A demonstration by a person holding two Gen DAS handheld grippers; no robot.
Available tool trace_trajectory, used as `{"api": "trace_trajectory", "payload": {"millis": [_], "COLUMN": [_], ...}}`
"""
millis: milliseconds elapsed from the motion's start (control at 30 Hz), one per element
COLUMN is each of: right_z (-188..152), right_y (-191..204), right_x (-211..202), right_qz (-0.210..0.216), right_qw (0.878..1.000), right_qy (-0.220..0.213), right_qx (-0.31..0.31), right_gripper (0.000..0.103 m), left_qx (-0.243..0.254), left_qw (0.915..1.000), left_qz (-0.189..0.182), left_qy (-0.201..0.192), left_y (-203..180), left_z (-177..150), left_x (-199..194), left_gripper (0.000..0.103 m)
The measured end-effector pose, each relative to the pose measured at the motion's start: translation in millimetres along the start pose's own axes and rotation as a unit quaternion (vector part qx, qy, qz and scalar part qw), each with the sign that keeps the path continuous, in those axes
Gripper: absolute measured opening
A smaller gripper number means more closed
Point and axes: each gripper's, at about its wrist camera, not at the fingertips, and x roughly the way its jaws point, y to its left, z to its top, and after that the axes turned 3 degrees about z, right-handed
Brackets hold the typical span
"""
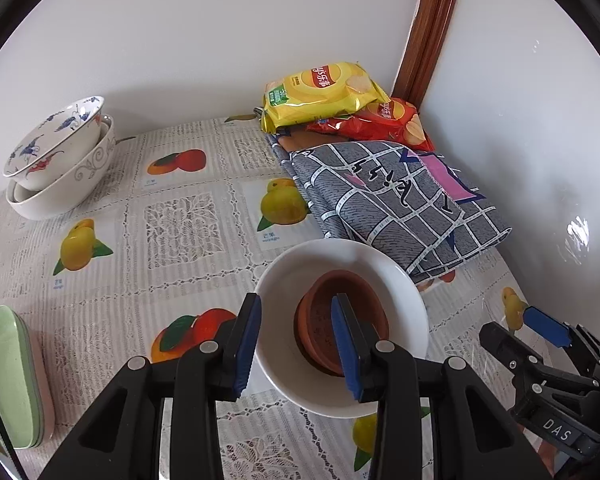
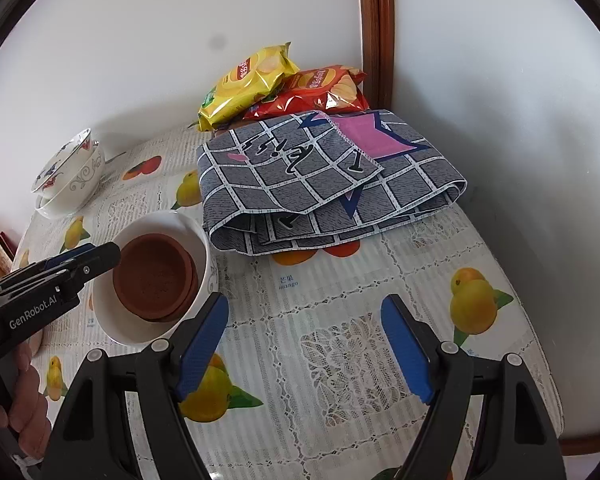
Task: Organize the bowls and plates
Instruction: 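Close both grippers on the rim of the white bowl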
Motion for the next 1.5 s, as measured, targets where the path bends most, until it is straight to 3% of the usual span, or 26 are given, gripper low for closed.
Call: {"api": "trace_trajectory", "payload": {"millis": [300, 633, 900, 967, 1500], "right_z": [8.9, 16.7, 18.8, 18.1, 19.1], "right_y": [15.1, 41.5, 40.9, 41.4, 45.5], "right_x": [-4.5, 27.3, 63.8, 71.3, 90.6], "right_qz": [0.039, 0.036, 0.024, 0.02, 0.023], "right_qw": [0.999, 0.998, 0.998, 0.997, 0.995], "right_qy": [-0.012, 0.011, 0.054, 0.066, 0.088], "right_qx": [-0.014, -0.043, -0.028, -0.029, -0.028], "right_gripper": [0.078, 0.078, 0.065, 0.055, 0.054], "left_qx": [-0.02, -0.04, -0.034, -0.034, -0.024], "left_qw": [0.9996, 0.9984, 0.9978, 0.9975, 0.9955], "left_qz": [0.019, 0.016, 0.014, 0.012, 0.019], "left_qy": [0.006, 0.036, 0.056, 0.06, 0.089], "left_y": [25.2, 35.7, 36.0, 36.4, 32.0], "left_z": [-5.0, -7.0, -3.3, -1.8, -1.4], "left_x": [-10.8, 7.5, 28.0, 33.2, 62.9], "left_gripper": [0.04, 0.041, 0.041, 0.041, 0.041]}}
